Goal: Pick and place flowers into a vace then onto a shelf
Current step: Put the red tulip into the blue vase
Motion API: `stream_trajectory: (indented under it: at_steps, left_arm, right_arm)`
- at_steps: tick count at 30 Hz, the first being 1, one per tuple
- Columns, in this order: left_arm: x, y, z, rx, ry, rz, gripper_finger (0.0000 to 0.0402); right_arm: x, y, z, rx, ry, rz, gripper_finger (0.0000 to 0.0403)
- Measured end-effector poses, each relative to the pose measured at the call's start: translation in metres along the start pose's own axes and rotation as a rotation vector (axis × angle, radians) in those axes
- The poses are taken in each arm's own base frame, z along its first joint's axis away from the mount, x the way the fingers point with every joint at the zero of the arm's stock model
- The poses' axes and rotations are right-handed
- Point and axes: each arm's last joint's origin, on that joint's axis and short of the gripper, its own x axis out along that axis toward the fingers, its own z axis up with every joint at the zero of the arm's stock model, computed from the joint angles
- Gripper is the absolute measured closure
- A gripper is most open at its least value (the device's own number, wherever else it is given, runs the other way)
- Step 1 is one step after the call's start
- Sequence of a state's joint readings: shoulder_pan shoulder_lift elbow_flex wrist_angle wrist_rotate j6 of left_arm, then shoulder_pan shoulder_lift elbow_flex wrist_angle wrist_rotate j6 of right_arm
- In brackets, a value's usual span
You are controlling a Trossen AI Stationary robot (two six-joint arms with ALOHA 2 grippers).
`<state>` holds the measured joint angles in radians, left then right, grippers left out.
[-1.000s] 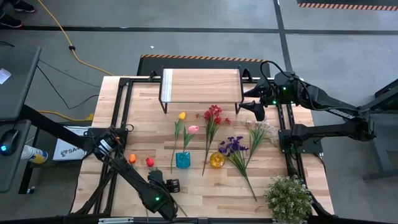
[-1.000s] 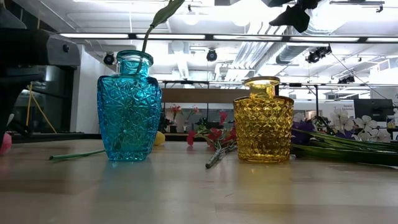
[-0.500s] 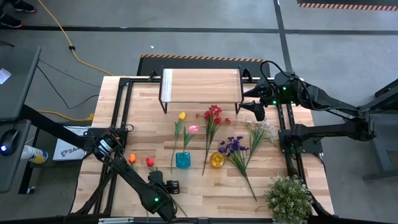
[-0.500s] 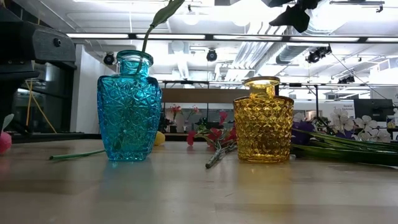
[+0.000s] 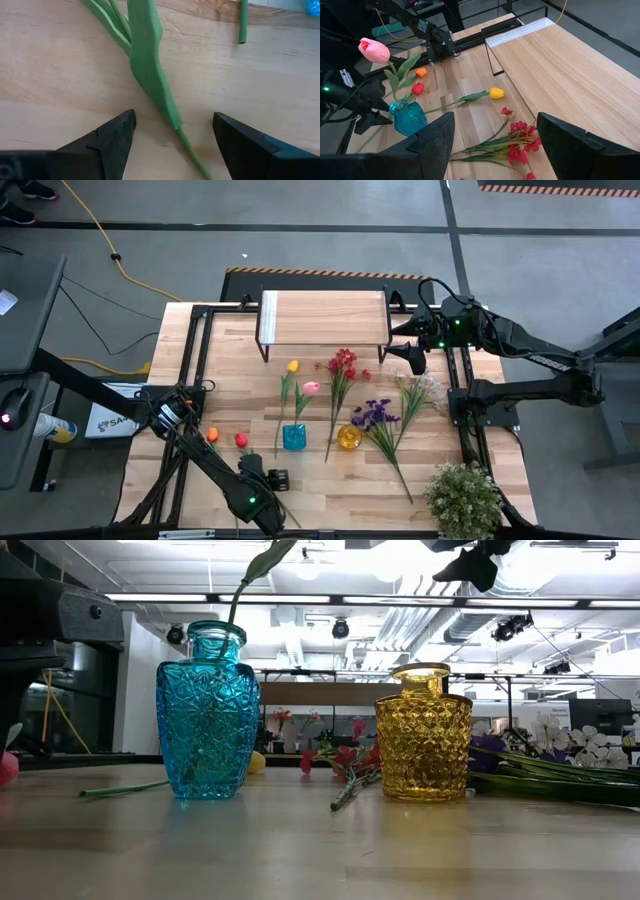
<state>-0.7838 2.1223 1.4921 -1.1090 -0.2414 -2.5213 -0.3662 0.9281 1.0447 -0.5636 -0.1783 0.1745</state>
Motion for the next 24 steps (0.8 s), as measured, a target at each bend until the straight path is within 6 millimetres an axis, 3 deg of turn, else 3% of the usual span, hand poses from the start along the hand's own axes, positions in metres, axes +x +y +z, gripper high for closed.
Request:
stream_trajectory:
  at_steps: [24]
  left_arm:
    - [0.0015,-0.0016,0.0032,-0.051,0.02,0.064,0.0098]
  right_arm:
    - [0.0001,0.0,0.0,0.005,0.001,0.0,0.013]
